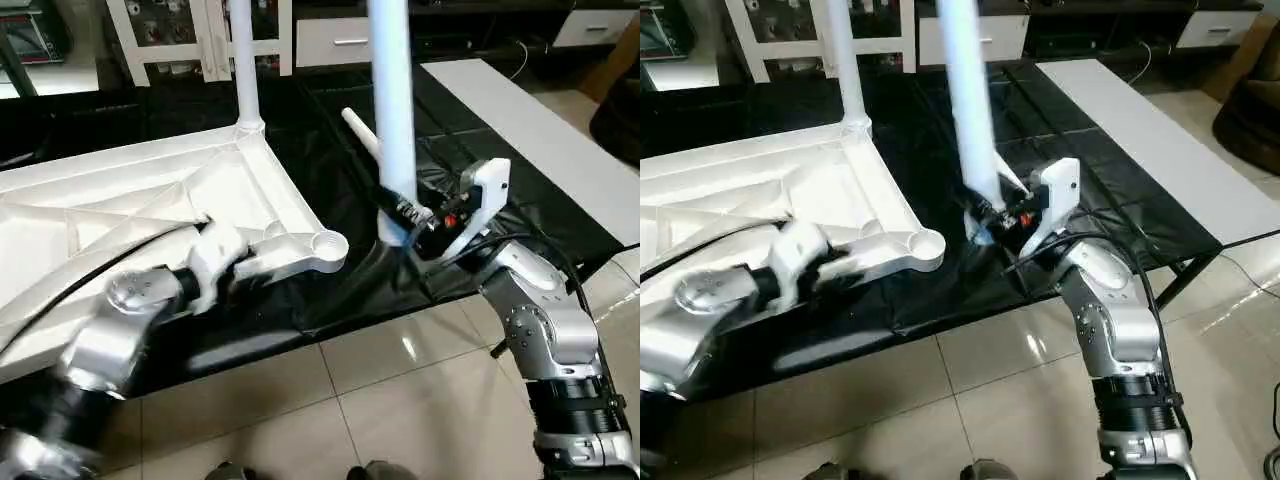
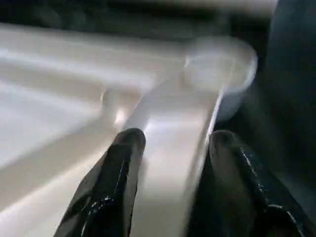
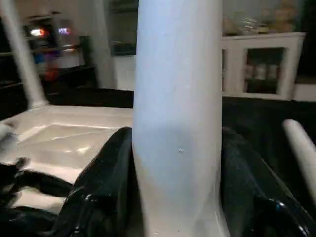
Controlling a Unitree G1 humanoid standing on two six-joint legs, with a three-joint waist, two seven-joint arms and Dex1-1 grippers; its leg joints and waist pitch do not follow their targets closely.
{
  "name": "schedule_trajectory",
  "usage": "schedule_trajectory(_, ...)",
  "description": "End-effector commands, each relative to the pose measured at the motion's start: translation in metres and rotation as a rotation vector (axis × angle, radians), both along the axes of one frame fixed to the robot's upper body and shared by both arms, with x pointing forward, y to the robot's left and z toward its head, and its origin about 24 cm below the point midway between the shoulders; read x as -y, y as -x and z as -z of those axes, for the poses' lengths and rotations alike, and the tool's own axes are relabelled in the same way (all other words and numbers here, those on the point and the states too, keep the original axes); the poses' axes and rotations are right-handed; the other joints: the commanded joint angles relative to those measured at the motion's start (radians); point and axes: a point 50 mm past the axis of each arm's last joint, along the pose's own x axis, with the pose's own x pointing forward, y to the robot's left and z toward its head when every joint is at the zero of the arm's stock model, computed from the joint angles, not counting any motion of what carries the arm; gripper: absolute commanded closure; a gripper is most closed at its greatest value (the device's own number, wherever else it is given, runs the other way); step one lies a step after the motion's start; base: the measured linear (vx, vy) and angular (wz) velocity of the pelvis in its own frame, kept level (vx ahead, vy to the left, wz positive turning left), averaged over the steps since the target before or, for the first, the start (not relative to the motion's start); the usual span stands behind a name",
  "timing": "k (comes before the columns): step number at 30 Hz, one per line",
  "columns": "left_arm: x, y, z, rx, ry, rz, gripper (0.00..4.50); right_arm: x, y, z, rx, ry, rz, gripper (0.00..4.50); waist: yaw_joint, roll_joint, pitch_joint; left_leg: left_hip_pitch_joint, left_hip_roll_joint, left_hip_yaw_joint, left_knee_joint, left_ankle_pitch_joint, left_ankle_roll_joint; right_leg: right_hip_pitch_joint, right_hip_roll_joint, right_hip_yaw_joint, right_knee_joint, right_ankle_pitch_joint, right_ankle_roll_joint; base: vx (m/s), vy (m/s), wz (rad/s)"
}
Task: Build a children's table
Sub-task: Insert table leg to table base
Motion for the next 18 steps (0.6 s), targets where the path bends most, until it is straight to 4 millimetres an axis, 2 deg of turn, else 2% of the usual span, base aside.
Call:
schedule_trajectory(1,0.003,0.003,-0.03,0.133,0.206,-0.183,2.07,0.012,0.01,-0.018,0.07,-0.026,0.079,2.5,0.003,0.03,-0.084,0.019,0.022,-0.014,-0.068,-0.146,-0.022,0.062,-0.059,0.037,-0.069,0.035,-0.262,0.0,0.0,0.0)
schedule_trajectory(2,0.003,0.003,-0.03,0.133,0.206,-0.183,2.07,0.012,0.01,-0.018,0.07,-0.026,0.079,2.5,0.005,0.021,-0.083,0.022,0.022,-0.012,-0.067,-0.155,-0.007,0.06,-0.058,0.037,-0.075,0.037,-0.261,0.0,0.0,0.0)
schedule_trajectory(3,0.006,0.005,-0.038,0.158,0.305,-0.284,2.07,0.015,0.014,-0.02,0.082,-0.019,0.095,2.5,0.006,0.031,-0.083,0.017,0.016,-0.014,-0.068,-0.163,-0.001,0.063,-0.055,0.036,-0.074,0.004,-0.247,0.0,0.0,0.0)
schedule_trajectory(4,0.007,0.006,-0.04,0.16,0.327,-0.306,2.07,0.015,0.015,-0.02,0.084,-0.017,0.101,2.5,0.003,0.027,-0.081,0.02,0.02,-0.011,-0.068,-0.179,-0.003,0.06,-0.056,0.036,-0.08,-0.015,-0.241,0.0,0.0,0.0)
schedule_trajectory(5,0.007,0.006,-0.04,0.16,0.327,-0.306,2.07,0.015,0.015,-0.02,0.084,-0.017,0.101,2.5,0.003,0.021,-0.079,0.019,0.015,-0.013,-0.067,-0.192,-0.001,0.061,-0.055,0.036,-0.086,-0.063,-0.225,0.0,0.0,0.0)
schedule_trajectory(7,0.007,0.006,-0.04,0.16,0.327,-0.306,2.07,0.015,0.015,-0.02,0.084,-0.017,0.101,2.5,-0.001,0.021,-0.077,0.019,0.012,-0.014,-0.068,-0.208,-0.001,0.056,-0.053,0.036,-0.093,-0.14,-0.192,0.0,0.0,0.0)
schedule_trajectory(9,0.007,0.006,-0.04,0.16,0.327,-0.306,2.07,0.015,0.015,-0.02,0.084,-0.017,0.101,2.5,-0.003,0.024,-0.079,0.019,0.013,-0.016,-0.068,-0.205,-0.007,0.052,-0.052,0.036,-0.096,-0.173,-0.165,0.0,0.0,0.0)
schedule_trajectory(10,0.007,0.006,-0.04,0.16,0.327,-0.306,2.07,0.015,0.015,-0.02,0.084,-0.017,0.101,2.5,-0.004,0.025,-0.079,0.019,0.013,-0.017,-0.069,-0.203,-0.008,0.051,-0.052,0.036,-0.095,-0.17,-0.163,0.0,0.0,0.0)
schedule_trajectory(11,0.007,0.008,-0.041,0.155,0.358,-0.349,2.07,0.016,0.017,-0.02,0.085,-0.014,0.107,2.5,-0.004,0.031,-0.081,0.02,0.014,-0.018,-0.069,-0.203,-0.01,0.05,-0.052,0.036,-0.094,-0.161,-0.163,0.0,0.0,0.0)
schedule_trajectory(12,0.009,0.01,-0.036,0.181,0.263,-0.414,2.07,0.019,0.02,-0.014,0.078,0.02,0.134,2.5,0.0,0.016,-0.074,-0.036,-0.001,-0.056,-0.093,-0.179,0.056,0.09,-0.075,-0.005,-0.08,-0.11,-0.172,0.0,0.0,0.0)
schedule_trajectory(13,0.01,0.011,-0.035,0.185,0.254,-0.418,2.07,0.019,0.02,-0.013,0.077,0.026,0.139,2.5,0.0,0.016,-0.074,-0.036,-0.001,-0.056,-0.093,-0.179,0.056,0.09,-0.075,-0.005,-0.08,-0.11,-0.172,-0.005,0.002,0.34)
schedule_trajectory(14,0.015,0.015,-0.028,0.201,0.185,-0.421,2.07,0.022,0.023,-0.005,0.065,0.068,0.174,2.5,-0.013,0.056,-0.075,-0.016,-0.004,-0.077,-0.083,-0.207,0.173,0.074,-0.095,-0.041,-0.102,-0.174,-0.198,-0.005,0.002,0.34)
schedule_trajectory(15,0.017,0.017,-0.027,0.219,0.153,-0.412,2.07,0.023,0.024,-0.002,0.059,0.082,0.188,2.5,-0.02,0.057,-0.078,-0.017,-0.006,-0.086,-0.077,-0.173,0.213,0.083,-0.101,-0.05,-0.107,-0.147,-0.225,0.022,0.011,0.61)
schedule_trajectory(16,0.018,0.018,-0.027,0.222,0.15,-0.41,2.07,0.023,0.025,-0.002,0.055,0.086,0.195,2.5,-0.029,0.052,-0.072,-0.046,-0.012,-0.099,-0.078,-0.146,0.254,0.101,-0.099,-0.07,-0.104,-0.162,-0.24,0.013,0.016,0.55)
schedule_trajectory(17,0.02,0.021,-0.024,0.229,0.136,-0.417,2.07,0.025,0.026,-0.001,0.052,0.101,0.216,2.5,-0.028,0.053,-0.074,-0.035,-0.015,-0.11,-0.073,-0.168,0.255,0.097,-0.102,-0.085,-0.11,-0.204,-0.25,0.013,0.016,0.55)
schedule_trajectory(18,0.021,0.023,-0.023,0.227,0.155,-0.428,2.07,0.026,0.026,0.0,0.051,0.111,0.225,2.5,-0.03,0.067,-0.078,-0.042,-0.018,-0.125,-0.068,-0.131,0.269,0.107,-0.101,-0.101,-0.099,-0.173,-0.26,-0.021,0.013,0.52)
